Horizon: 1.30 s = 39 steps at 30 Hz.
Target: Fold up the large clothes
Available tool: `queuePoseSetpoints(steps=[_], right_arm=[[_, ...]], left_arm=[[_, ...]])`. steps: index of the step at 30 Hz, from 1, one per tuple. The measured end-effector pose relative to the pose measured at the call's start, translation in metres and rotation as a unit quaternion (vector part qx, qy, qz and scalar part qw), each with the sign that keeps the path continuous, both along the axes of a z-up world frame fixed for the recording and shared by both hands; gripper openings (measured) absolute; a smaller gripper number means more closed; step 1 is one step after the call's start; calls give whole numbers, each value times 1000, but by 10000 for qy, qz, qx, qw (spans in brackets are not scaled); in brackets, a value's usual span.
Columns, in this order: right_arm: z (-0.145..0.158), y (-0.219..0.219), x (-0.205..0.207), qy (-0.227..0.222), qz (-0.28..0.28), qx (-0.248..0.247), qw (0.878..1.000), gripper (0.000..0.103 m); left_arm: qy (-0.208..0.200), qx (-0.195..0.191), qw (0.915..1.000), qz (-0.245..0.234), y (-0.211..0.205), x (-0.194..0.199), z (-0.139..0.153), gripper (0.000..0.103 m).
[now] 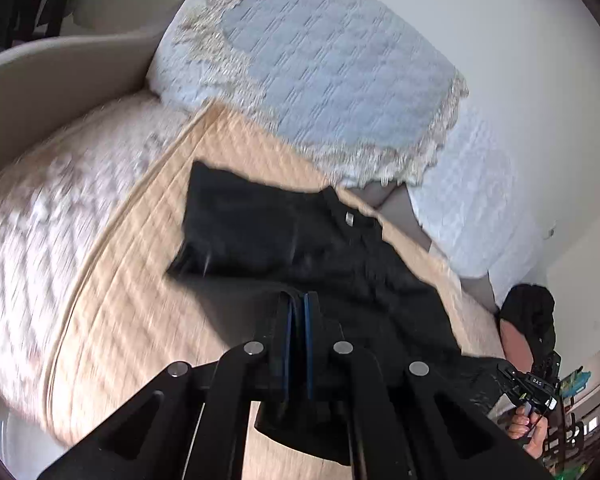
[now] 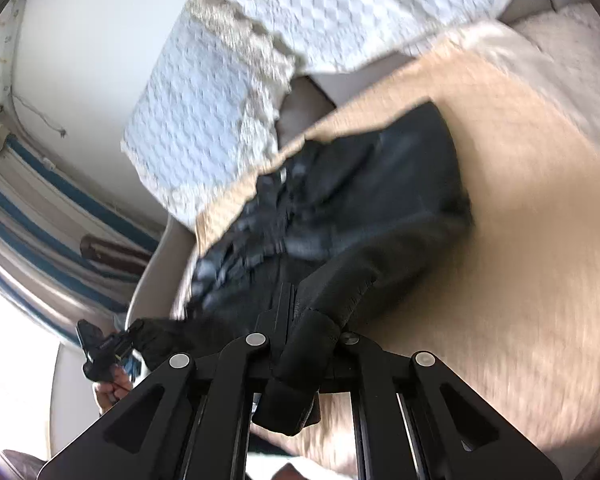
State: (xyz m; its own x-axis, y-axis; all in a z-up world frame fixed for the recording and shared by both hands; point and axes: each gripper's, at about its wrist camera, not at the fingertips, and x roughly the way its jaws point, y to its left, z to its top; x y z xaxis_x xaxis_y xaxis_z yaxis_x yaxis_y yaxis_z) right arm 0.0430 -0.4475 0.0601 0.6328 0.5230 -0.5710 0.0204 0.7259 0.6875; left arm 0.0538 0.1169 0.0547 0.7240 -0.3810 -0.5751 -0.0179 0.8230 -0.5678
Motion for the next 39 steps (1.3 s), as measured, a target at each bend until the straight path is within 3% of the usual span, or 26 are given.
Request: queuePoseSetpoints(steps=[5,11,16,17,19,20,21,25,26,28,31,35,37,38,39], right_arm=[[-4,-23,80,107,-365,132,9992,7],[-38,-34,171,846,-785,102,9933,8],[-80,-31,210,1395,-751,-70,9873,28],[-79,-29,210,1343,-741,-145,9881,31],[-68,-28,203,1036,-649,-115,9924,48],[-58,-29,197,794,-564,-85,9952,60],[-47,-30,189,535,-491,-141,9973,64],[-18,-38,175,-4,-500,-769,9958,65],[-17,-39,174,-7,-502,-1024,9935,67],[-26,-35,185,250,-385,-1433,9886,67],[-47,-25,207,683,-39,-1969,9780,67],[-67,-16,230,1096,347,-2344,9653,66],[-74,-12,236,1281,517,-2372,9616,49],[-73,-9,236,1293,551,-2494,9581,22],[-71,-6,236,1270,570,-2621,9550,9]], left_arm=[[-92,-85,9997,188,7,63,7,5],[267,12,9985,486,10,151,-15,5],[994,293,9931,554,8,204,-65,6],[1086,376,9919,538,7,208,-71,6],[1151,390,9913,500,8,208,-72,7],[1059,322,9928,465,10,204,-68,11],[957,335,9938,459,11,199,-63,14],[455,729,9945,603,19,178,-34,62],[374,795,9942,615,19,176,-30,65],[415,1083,9922,446,13,184,-31,67],[845,1304,9878,-64,-4,216,-49,67],[1385,1815,9726,-430,-27,247,-79,65],[1398,2008,9680,-560,-36,254,-85,61],[1368,2092,9663,-615,-40,255,-85,50],[1369,2161,9644,-663,-43,255,-85,42]])
